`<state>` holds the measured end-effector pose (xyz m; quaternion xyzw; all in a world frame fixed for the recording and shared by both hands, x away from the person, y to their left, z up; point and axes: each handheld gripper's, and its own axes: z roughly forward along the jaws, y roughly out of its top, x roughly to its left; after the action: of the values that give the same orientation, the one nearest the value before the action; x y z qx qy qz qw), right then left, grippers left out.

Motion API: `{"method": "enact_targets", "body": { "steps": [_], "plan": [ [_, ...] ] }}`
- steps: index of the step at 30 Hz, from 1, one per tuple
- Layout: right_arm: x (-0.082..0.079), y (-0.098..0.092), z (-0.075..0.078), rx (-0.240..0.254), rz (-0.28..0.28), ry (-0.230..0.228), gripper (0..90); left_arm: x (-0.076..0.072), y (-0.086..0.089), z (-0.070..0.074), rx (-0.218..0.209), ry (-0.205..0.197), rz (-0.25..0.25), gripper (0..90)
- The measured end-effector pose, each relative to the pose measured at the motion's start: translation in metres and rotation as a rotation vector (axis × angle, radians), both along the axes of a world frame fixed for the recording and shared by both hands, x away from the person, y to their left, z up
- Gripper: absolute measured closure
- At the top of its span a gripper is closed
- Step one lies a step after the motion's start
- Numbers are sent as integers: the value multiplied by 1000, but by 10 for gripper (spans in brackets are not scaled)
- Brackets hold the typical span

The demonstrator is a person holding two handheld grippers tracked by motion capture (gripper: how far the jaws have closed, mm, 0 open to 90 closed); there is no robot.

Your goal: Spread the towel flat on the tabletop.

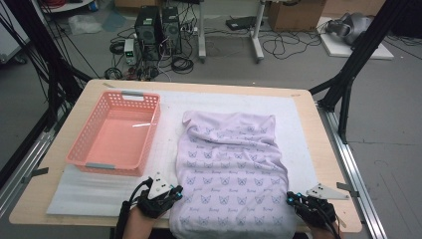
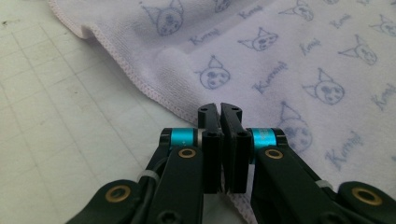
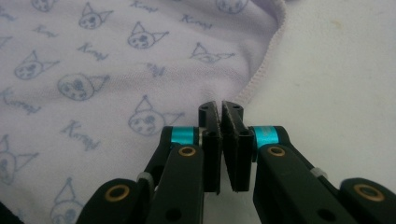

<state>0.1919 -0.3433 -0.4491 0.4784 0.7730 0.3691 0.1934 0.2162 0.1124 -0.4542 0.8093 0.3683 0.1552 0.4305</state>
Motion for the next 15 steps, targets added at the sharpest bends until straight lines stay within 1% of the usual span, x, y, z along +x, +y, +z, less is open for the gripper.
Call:
{"method": "enact_targets", "body": {
  "steps": [2,3,4,5,10,11,13,15],
  "plan": [
    [-2,-2,1,12,8,15,871,-2,6,2,-4,25,9,874],
    [-5,-4,1,10,13,13,871,-3,10,3,-8,34,16,874],
    [-7,-5,1,11,13,15,871,-5,14,3,-12,45,9,874],
    [-10,-7,2,13,18,18,871,-8,17,3,-27,56,12,874],
    [-24,-9,3,17,56,23,871,-23,23,6,-31,68,-26,873],
    [-27,-9,4,16,63,21,871,-26,25,6,-38,71,-33,873],
    [-34,-9,5,18,81,23,871,-33,30,5,-47,81,-57,873],
    [-42,-10,6,20,97,26,872,-41,35,5,-47,104,-70,872]
  ]
}}
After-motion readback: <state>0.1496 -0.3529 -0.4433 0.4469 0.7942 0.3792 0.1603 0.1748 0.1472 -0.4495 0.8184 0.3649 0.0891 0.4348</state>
